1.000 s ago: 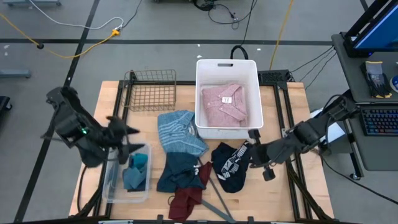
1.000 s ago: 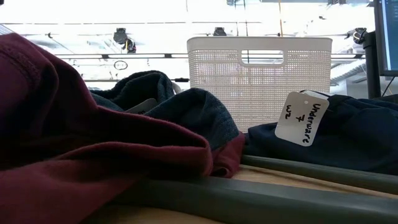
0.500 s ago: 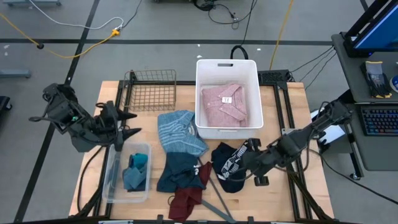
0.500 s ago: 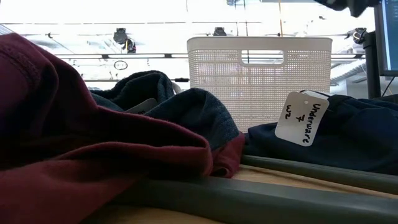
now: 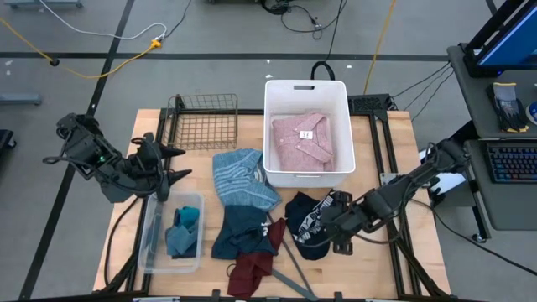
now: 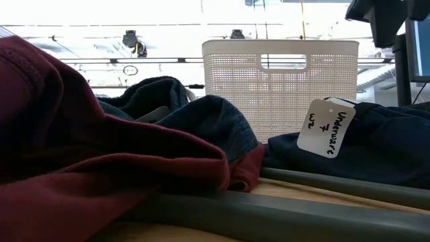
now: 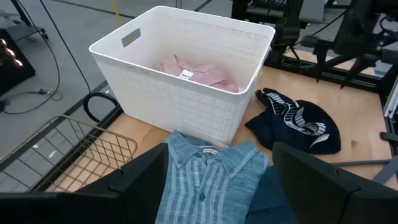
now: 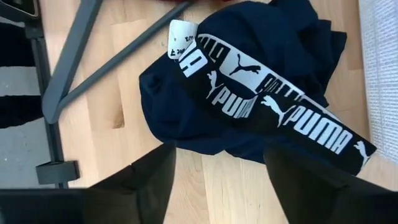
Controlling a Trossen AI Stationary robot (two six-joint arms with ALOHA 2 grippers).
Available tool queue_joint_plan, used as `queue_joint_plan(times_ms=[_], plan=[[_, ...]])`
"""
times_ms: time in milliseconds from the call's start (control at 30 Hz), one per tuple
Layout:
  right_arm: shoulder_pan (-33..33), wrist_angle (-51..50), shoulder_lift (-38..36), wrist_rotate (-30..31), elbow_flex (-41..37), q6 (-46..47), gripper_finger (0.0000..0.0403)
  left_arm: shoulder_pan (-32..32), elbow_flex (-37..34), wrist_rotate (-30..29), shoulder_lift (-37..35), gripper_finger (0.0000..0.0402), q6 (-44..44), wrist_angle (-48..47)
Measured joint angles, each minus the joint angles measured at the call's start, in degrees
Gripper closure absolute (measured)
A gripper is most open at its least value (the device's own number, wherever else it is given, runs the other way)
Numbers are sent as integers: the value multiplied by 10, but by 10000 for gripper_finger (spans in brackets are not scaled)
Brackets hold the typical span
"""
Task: Pick & Place Cloths
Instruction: Put the black and white underwear into the brown basket
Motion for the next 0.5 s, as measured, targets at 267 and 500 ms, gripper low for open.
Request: queue_joint_plan(times_ms=[267, 500], plan=[[-20, 2, 32, 18, 0, 6, 146, 0, -36, 13, -1, 128, 7, 35], [-43, 22, 34, 30, -35, 51, 150, 0, -122, 32, -2, 132, 14, 115]])
